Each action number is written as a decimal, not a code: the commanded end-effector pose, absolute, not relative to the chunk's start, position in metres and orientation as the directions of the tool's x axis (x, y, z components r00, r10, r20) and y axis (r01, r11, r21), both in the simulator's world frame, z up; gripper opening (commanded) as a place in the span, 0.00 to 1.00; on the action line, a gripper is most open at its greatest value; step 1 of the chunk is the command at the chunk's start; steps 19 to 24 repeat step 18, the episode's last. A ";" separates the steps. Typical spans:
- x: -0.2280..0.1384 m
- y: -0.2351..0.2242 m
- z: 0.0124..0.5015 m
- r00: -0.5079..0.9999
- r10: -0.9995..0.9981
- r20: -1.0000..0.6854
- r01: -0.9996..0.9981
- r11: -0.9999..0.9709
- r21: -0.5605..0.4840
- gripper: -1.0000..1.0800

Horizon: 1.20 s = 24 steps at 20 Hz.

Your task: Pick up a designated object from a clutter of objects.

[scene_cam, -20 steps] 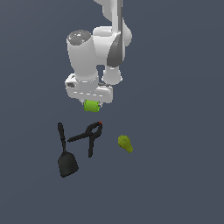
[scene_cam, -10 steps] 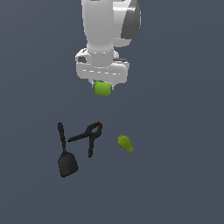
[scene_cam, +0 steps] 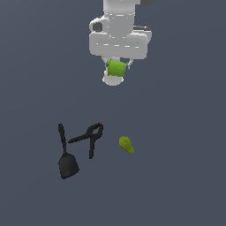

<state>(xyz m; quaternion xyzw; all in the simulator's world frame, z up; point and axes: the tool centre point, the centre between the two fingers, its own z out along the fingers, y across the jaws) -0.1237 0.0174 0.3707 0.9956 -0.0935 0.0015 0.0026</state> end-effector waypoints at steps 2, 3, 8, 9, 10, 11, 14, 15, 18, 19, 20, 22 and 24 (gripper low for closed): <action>-0.131 0.035 0.397 0.983 -0.186 0.002 -0.186 -0.983 0.004 0.00; -0.133 0.039 0.403 0.983 -0.186 0.002 -0.186 -0.983 0.003 0.00; -0.138 0.055 0.428 0.983 -0.185 0.001 -0.185 -0.983 0.002 0.00; -0.139 0.058 0.431 0.983 -0.185 0.000 -0.185 -0.983 0.001 0.00; -0.139 0.060 0.435 0.983 -0.185 0.000 -0.185 -0.983 0.001 0.00; -0.140 0.062 0.437 0.983 -0.185 0.000 -0.185 -0.983 0.001 0.00; -0.140 0.065 0.443 0.983 -0.185 0.000 -0.185 -0.983 0.001 0.00; -0.140 0.066 0.444 0.983 -0.185 0.000 -0.185 -0.983 0.001 0.00; -0.140 0.066 0.444 0.983 -0.186 0.000 -0.186 -0.983 0.000 0.00; -0.140 0.066 0.444 0.983 -0.186 0.000 -0.186 -0.983 0.000 0.00; -0.140 0.066 0.444 0.983 -0.186 0.000 -0.186 -0.983 0.000 0.00; -0.140 0.066 0.444 0.983 -0.186 0.000 -0.186 -0.983 0.000 0.00; -0.140 0.066 0.444 0.983 -0.186 0.000 -0.186 -0.983 0.000 0.00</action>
